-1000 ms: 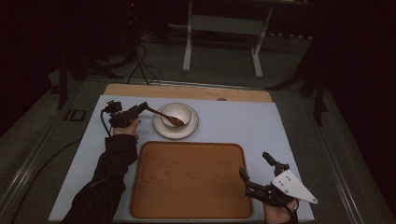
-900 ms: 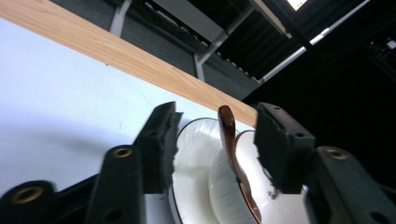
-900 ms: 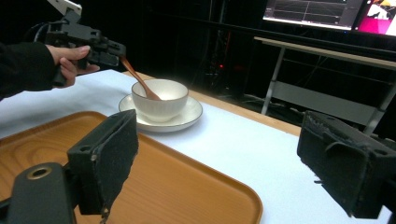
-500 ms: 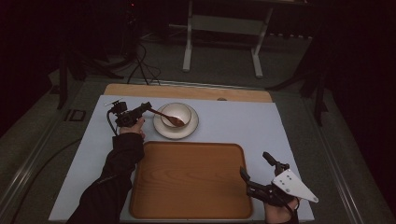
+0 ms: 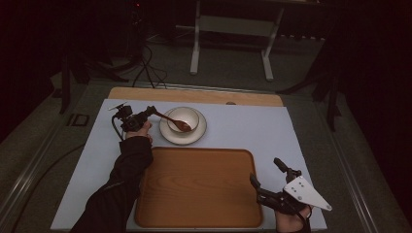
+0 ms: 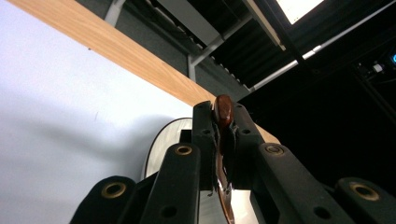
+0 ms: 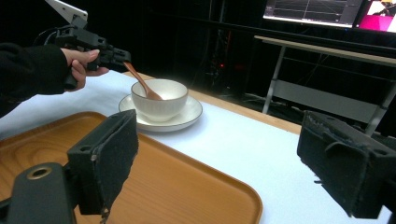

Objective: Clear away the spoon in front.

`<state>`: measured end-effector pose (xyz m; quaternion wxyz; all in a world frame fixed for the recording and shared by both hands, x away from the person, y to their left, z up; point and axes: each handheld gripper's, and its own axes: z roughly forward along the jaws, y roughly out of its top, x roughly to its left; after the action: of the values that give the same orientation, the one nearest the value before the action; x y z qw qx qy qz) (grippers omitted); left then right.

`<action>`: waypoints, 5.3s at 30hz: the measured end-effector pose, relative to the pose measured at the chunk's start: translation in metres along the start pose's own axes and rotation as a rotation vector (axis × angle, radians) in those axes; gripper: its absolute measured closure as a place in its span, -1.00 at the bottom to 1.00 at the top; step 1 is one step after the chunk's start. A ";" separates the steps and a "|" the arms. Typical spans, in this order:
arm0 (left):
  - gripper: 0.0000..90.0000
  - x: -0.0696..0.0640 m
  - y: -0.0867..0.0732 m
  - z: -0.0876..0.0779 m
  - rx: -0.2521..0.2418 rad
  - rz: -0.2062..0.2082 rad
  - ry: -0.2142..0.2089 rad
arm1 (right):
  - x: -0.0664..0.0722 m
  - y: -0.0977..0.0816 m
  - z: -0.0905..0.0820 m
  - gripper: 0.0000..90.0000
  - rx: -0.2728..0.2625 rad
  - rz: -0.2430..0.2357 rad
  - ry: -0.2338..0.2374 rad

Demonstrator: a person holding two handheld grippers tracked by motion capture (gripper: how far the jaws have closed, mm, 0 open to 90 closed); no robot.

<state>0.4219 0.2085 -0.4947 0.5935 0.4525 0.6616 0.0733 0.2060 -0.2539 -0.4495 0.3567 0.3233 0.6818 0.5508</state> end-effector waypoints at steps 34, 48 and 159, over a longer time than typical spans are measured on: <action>0.86 -0.041 0.063 -0.054 0.086 0.250 -0.112 | 0.002 0.001 -0.001 -0.72 -0.013 0.002 -0.012; 0.86 -0.066 0.074 -0.079 0.295 0.367 -0.169 | 0.004 0.001 0.000 -0.72 -0.011 0.001 -0.008; -0.67 -0.035 -0.079 -0.057 0.581 0.602 -0.277 | 0.004 -0.001 0.005 -0.72 0.017 0.002 0.028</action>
<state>0.3291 0.1640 -0.5036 0.4767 0.7788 0.4077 -0.0076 0.2079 -0.2481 -0.4514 0.3437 0.3192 0.6910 0.5499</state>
